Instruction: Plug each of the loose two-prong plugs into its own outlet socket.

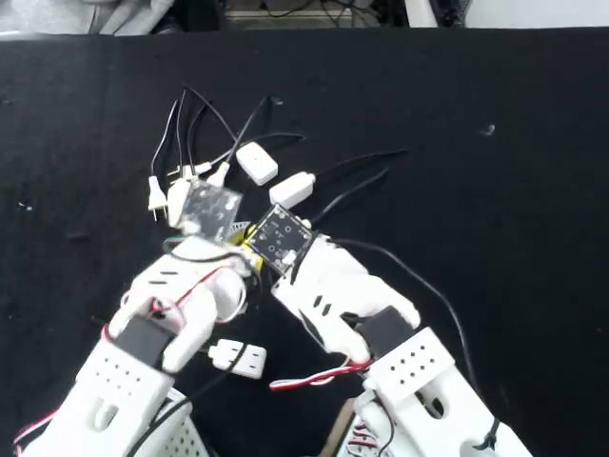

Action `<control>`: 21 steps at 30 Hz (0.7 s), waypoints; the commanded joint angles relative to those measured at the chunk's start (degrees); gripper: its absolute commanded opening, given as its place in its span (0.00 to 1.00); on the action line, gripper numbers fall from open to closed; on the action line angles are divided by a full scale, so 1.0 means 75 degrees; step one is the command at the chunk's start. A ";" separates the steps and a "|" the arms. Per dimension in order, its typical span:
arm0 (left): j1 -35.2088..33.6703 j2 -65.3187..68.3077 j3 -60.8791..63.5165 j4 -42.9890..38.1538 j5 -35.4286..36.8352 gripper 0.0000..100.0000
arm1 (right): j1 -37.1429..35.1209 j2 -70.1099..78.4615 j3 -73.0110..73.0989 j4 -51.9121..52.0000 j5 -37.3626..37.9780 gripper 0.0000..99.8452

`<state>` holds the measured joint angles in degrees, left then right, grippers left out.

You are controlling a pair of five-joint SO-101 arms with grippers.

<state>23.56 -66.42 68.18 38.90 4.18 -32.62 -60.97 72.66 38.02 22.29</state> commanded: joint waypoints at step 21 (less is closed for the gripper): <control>-0.0428 0.0668 0.0076 -0.0610 -0.0012 0.03 | 0.0117 -0.0275 -0.0510 -0.0188 -0.0305 0.01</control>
<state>20.57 -61.41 68.62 36.18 4.18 -32.79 -60.97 72.57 38.02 20.62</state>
